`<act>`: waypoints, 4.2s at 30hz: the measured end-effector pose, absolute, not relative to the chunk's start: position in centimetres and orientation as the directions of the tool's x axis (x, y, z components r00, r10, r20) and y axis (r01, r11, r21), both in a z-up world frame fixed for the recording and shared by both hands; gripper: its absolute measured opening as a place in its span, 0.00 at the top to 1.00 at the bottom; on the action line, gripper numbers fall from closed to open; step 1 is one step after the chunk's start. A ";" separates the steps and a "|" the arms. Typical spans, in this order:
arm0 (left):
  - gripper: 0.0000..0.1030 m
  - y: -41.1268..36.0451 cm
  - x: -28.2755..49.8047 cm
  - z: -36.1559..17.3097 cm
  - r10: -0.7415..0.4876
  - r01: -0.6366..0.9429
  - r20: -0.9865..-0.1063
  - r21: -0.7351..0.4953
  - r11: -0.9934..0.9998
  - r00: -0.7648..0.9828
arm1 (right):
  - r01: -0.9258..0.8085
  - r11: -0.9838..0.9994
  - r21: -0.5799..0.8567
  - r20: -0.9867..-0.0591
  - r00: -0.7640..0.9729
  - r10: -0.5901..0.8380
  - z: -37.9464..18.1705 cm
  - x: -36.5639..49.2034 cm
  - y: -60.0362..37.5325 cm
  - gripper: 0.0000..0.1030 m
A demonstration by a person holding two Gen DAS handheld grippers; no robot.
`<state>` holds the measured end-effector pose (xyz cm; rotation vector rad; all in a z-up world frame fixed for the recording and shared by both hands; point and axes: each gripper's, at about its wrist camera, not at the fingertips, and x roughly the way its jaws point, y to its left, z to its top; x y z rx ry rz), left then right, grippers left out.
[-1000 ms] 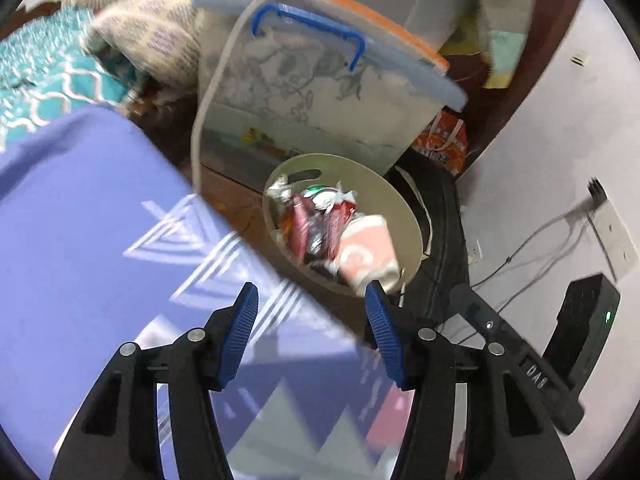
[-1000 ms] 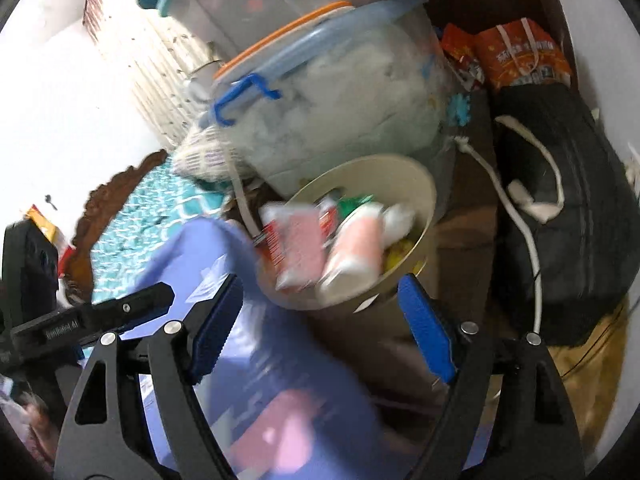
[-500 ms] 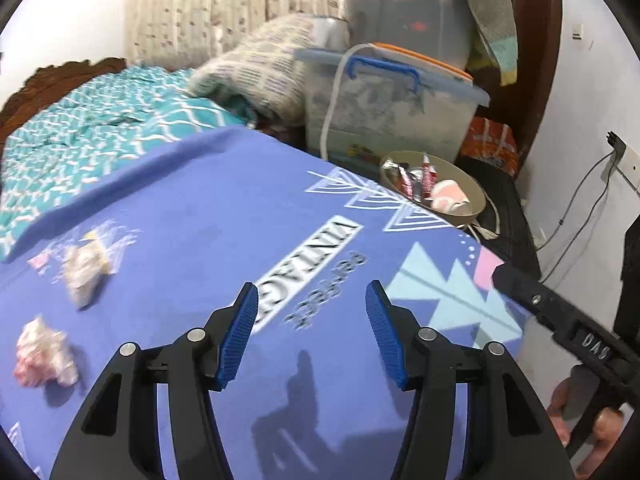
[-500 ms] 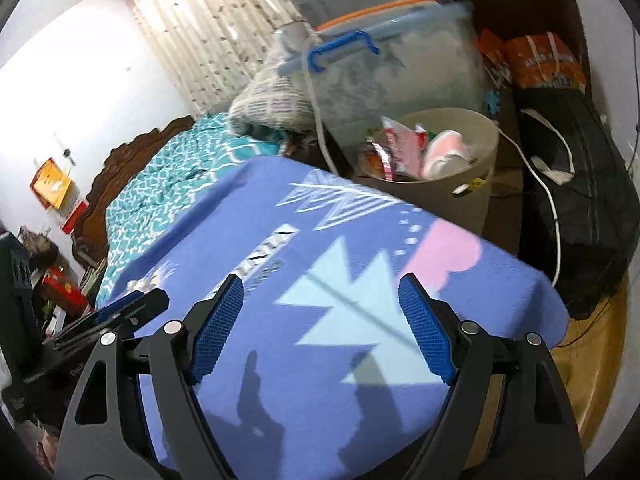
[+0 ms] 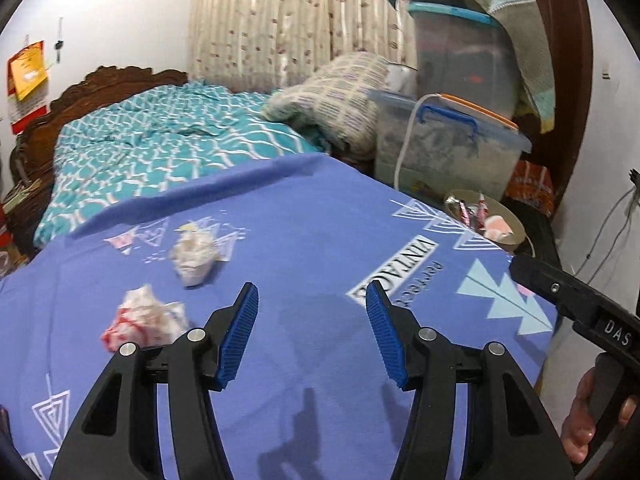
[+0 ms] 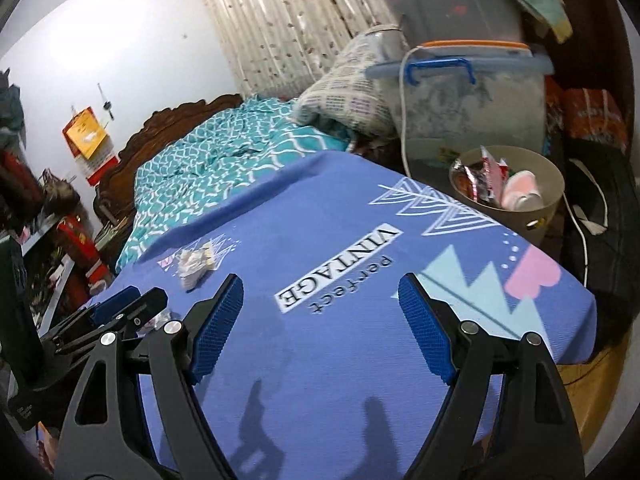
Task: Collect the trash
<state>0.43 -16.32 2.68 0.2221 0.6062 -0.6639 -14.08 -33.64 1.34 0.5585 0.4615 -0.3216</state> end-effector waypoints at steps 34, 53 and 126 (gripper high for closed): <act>0.36 -6.8 12.0 -1.5 -0.269 0.374 -0.723 -0.016 0.927 0.636 | 0.029 0.914 0.404 -0.692 0.663 0.284 -3.0 17.9 -23.2 0.29; 0.43 -7.2 11.8 -2.6 -0.244 0.366 -0.702 0.025 0.930 0.669 | 0.103 0.930 0.354 -0.703 0.684 0.192 -3.8 8.7 -23.9 0.51; 0.09 -6.3 11.0 -3.3 -0.185 0.313 -0.657 0.082 0.946 0.731 | 0.189 0.905 0.380 -0.653 0.748 0.118 -4.9 -0.3 -24.5 0.25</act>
